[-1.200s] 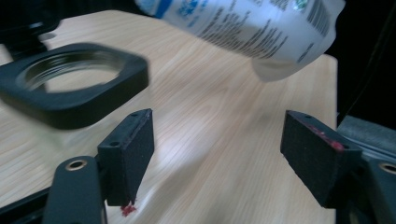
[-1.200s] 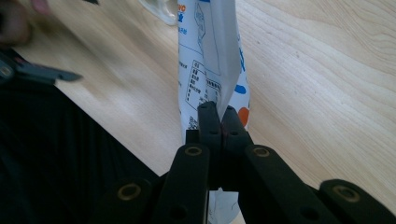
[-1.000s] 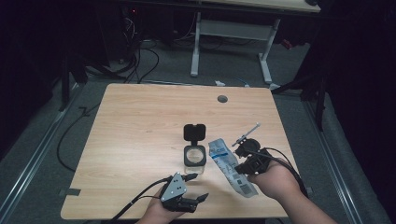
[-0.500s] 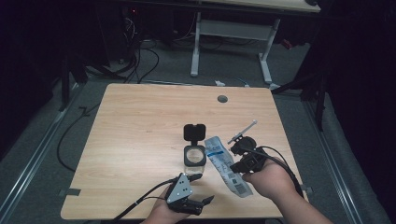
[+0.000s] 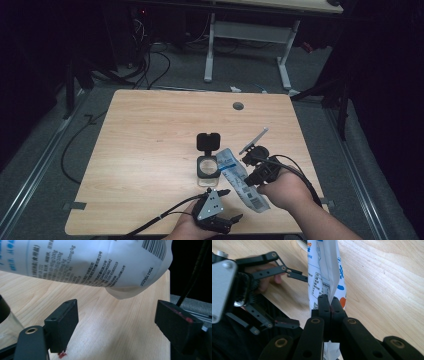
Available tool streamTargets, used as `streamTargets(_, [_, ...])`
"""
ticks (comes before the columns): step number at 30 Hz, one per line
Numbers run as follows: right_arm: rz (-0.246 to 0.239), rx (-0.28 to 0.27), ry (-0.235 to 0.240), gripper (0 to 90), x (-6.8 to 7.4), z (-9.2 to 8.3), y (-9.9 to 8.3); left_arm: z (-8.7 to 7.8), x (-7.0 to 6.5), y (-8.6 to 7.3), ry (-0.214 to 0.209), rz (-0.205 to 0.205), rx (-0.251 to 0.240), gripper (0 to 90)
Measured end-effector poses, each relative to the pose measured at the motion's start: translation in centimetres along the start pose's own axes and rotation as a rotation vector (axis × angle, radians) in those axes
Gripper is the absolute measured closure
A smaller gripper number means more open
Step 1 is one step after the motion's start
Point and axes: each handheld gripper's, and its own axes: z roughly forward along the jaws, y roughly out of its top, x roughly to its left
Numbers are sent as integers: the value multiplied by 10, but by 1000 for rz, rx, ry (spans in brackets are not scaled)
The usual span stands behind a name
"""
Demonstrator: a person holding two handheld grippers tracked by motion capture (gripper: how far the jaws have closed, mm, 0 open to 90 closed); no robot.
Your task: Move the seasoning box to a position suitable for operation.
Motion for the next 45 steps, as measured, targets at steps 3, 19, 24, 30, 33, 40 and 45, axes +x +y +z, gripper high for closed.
streamTargets(3, [2,-5,1,900,1,-1,2,4,1,1,4,-12,1,202])
streamTargets(19, [-8,-38,38,900,12,-7,7,27,-4,8,-15,-52,10,205])
streamTargets(24, [-22,-52,40,900,15,-10,10,23,-4,11,-7,-39,-19,299])
streamTargets(30, [-29,-48,37,900,18,-9,11,19,-5,10,30,-19,-23,406])
streamTargets(33, [-37,-55,33,900,19,-10,12,17,-5,10,44,-16,-31,445])
streamTargets(40, [-49,-51,19,900,21,-12,14,12,-7,10,58,-8,-50,488])
streamTargets(45, [-51,-46,12,900,21,-13,15,10,-9,10,62,0,-50,500])
